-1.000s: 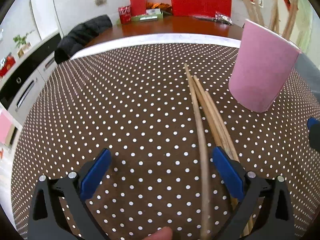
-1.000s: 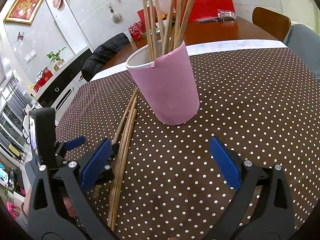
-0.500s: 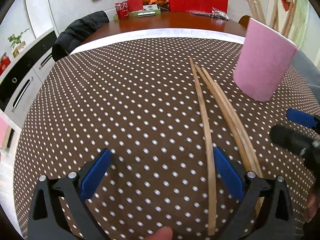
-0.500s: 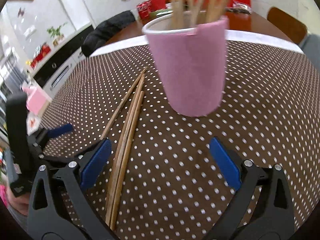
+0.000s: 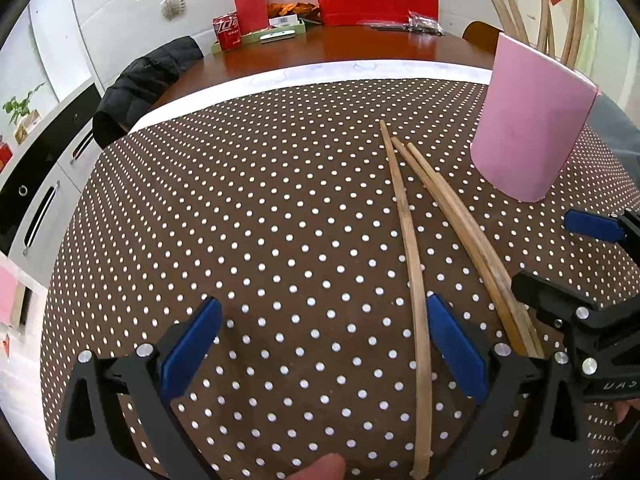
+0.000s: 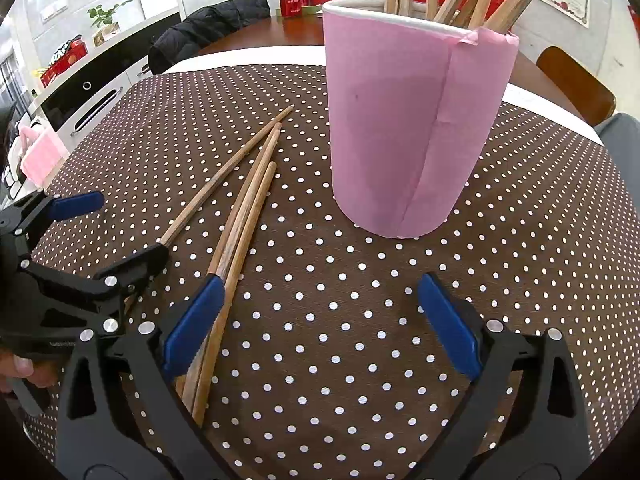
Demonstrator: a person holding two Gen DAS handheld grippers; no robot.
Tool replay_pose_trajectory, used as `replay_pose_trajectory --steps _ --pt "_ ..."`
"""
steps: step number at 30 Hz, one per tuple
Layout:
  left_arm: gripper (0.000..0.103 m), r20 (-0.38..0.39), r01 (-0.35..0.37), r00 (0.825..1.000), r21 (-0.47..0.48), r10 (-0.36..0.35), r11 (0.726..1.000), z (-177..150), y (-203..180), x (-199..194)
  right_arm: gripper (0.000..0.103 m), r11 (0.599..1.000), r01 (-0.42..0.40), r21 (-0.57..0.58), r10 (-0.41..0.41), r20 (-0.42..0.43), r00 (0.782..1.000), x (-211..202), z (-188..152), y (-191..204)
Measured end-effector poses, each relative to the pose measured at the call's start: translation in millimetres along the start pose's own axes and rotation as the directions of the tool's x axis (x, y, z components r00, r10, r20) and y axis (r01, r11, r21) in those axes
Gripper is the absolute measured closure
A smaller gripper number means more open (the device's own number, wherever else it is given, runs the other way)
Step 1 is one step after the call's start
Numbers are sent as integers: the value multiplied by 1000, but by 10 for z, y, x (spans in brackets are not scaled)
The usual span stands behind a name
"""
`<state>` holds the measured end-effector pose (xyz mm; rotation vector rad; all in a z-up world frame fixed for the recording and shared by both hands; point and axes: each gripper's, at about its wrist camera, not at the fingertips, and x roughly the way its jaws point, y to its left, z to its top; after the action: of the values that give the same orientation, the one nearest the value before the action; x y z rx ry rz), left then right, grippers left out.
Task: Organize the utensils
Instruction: 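Close the left tool on a chopstick while the right tool grasps another chopstick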
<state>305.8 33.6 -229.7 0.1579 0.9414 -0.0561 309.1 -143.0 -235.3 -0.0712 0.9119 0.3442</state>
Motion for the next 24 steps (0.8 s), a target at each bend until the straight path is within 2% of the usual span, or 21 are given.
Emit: replay_pose_trajectory --steps 5,7,11,14,19,20,21,23,24 --pt "3 -6 3 1000 4 -3 1000 96 33 60 12 999 25 -36 -25 3 1000 40 16 124" --pt "3 -4 1 1000 18 -1 1000 135 17 78 18 997 54 -64 -54 1 999 58 24 178" --pt "3 -6 1 1000 38 -1 999 257 -29 138 41 997 39 -67 -38 12 999 68 60 274" --pt "3 -11 6 1000 58 -5 998 380 -97 217 50 998 28 -56 -28 11 1000 60 77 268" --pt "6 -13 19 1000 69 -18 997 538 -169 332 52 1000 4 -25 -4 8 1000 96 120 217" --pt "17 -19 49 999 52 -48 997 559 -156 343 52 1000 4 -22 -4 9 1000 111 132 219" --pt "23 -27 89 996 33 -88 995 570 -134 352 52 1000 7 -19 -7 10 1000 128 150 227" --pt "52 -25 109 994 26 -109 994 579 -140 320 52 1000 10 -20 -10 10 1000 128 160 219" --pt "61 -23 120 993 29 -119 992 577 -154 306 58 1000 15 -24 -14 11 1000 143 173 248"
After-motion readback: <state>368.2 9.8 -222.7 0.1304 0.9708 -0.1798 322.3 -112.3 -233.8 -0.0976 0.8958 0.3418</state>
